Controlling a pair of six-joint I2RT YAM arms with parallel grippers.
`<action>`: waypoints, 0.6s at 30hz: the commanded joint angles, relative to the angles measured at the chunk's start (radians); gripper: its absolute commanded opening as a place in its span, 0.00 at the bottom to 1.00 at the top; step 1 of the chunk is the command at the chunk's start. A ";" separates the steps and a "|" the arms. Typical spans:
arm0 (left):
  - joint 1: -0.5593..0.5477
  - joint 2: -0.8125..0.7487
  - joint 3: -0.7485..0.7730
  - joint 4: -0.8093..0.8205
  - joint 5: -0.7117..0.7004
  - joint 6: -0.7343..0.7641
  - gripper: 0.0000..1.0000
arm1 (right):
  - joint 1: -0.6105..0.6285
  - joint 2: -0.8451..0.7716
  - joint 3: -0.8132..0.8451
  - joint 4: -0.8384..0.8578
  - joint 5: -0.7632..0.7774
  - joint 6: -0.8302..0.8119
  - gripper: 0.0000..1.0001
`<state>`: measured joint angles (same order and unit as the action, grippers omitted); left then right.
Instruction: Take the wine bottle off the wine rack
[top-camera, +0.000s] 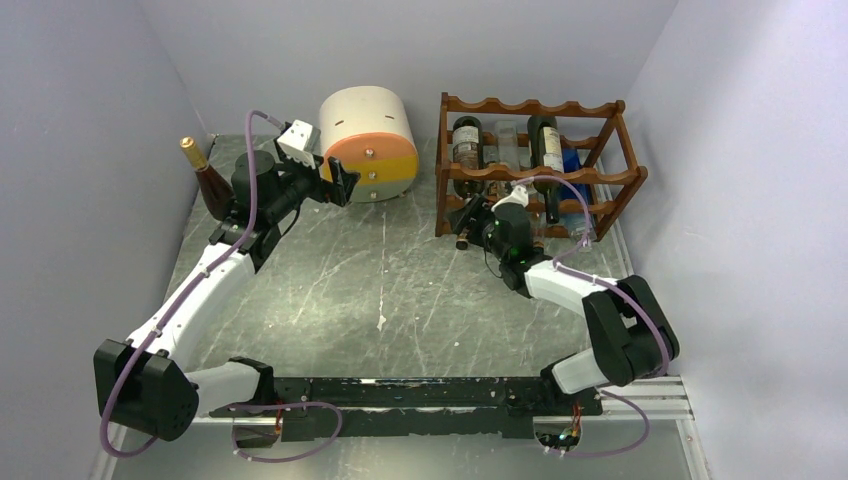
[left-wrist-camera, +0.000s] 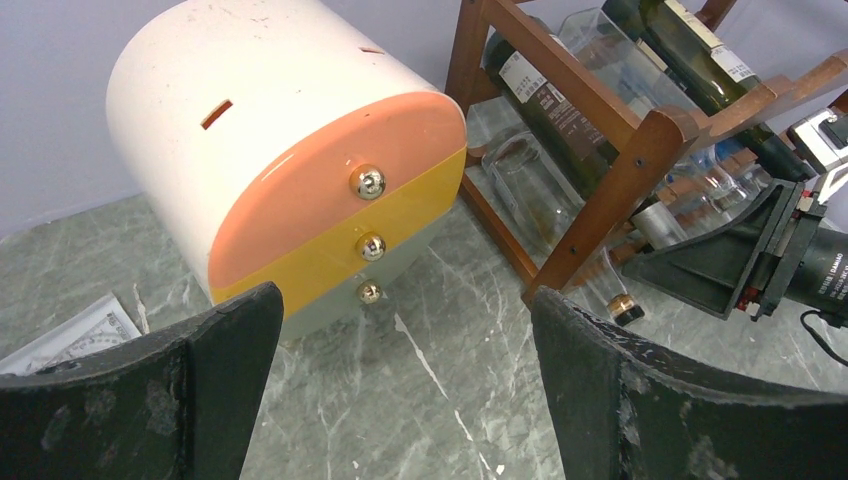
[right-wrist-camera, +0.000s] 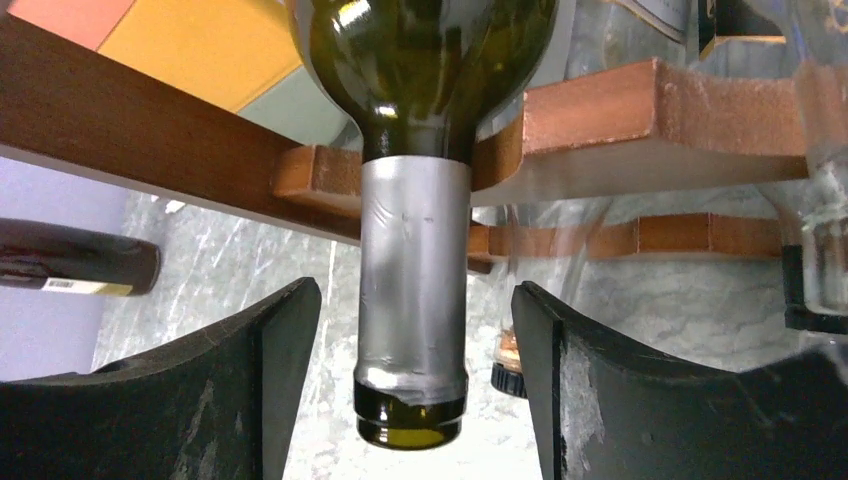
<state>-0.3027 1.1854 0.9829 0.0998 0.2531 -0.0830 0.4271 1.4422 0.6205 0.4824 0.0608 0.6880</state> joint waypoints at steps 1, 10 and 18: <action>0.007 -0.004 0.028 0.014 0.035 0.003 0.98 | -0.003 0.010 0.016 0.111 0.034 0.001 0.73; 0.007 -0.003 0.028 0.012 0.032 0.006 0.98 | -0.005 0.051 0.016 0.176 0.074 0.027 0.66; 0.009 -0.002 0.030 0.009 0.033 0.010 0.97 | -0.006 0.086 0.016 0.224 0.081 0.043 0.63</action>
<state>-0.3027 1.1854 0.9829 0.0998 0.2584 -0.0826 0.4263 1.5200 0.6212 0.6369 0.1143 0.7242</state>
